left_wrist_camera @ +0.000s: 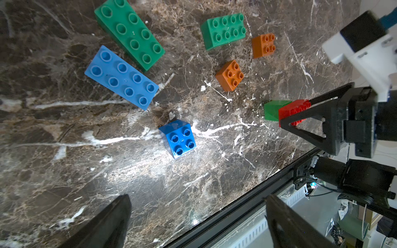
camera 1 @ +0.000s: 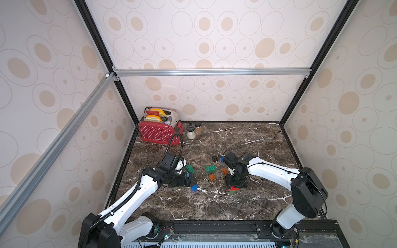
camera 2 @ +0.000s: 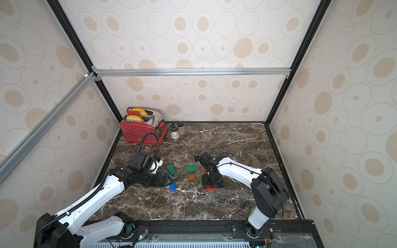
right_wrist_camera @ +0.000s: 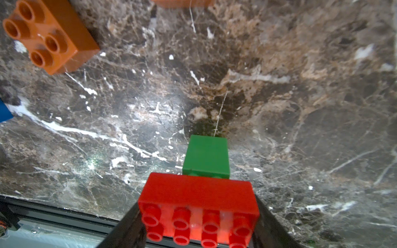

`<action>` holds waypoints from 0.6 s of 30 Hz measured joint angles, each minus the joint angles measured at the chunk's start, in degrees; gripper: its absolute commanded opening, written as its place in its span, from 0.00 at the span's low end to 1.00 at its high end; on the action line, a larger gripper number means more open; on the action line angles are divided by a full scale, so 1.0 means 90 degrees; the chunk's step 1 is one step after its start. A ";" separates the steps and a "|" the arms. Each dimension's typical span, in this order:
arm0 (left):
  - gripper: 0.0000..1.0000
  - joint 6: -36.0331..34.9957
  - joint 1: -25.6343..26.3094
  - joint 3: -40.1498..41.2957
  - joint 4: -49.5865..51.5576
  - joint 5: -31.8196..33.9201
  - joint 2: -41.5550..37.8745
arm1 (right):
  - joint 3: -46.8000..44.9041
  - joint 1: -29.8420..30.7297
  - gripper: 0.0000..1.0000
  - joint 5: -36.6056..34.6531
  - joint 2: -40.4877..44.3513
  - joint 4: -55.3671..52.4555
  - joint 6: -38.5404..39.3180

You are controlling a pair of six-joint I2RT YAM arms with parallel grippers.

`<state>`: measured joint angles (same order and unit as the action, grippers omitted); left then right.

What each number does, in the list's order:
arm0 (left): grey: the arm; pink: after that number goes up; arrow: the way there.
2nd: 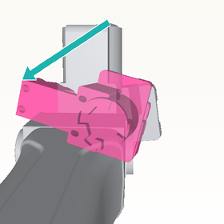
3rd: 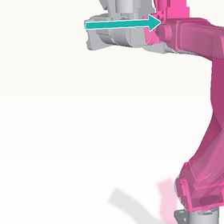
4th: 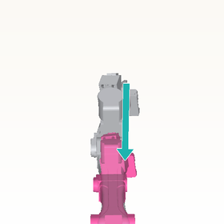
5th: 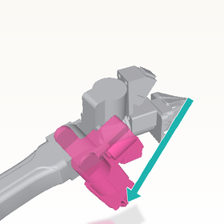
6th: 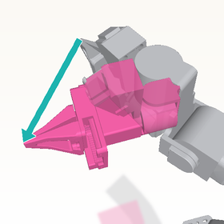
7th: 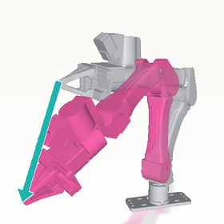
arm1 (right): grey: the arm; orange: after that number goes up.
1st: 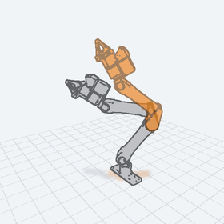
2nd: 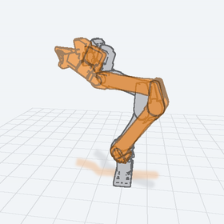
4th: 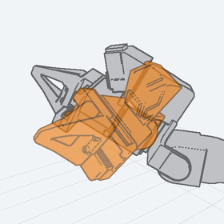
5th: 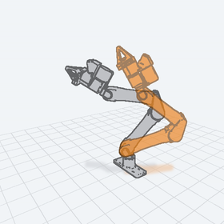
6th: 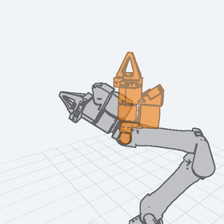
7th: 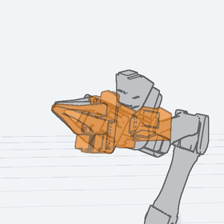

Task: Assemble the letter f with lego
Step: Assemble the lego brick with the lego brick.

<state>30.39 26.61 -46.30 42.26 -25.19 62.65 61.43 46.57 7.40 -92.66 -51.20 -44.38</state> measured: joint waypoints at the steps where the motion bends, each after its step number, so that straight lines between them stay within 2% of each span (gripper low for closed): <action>1: 0.99 -0.0002 0.0000 0.0000 0.0000 0.0000 0.0000 | -0.0007 0.0000 0.58 0.0000 -0.0005 0.0002 0.0010; 18: 0.99 0.0000 0.0000 0.0012 0.0000 0.0024 -0.0087 | -0.0019 0.0000 0.58 0.0022 -0.0187 -0.0029 0.0129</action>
<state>30.39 26.61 -46.19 42.26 -24.97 61.87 61.25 46.57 7.60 -94.35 -51.46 -43.22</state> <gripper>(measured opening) 0.992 0.675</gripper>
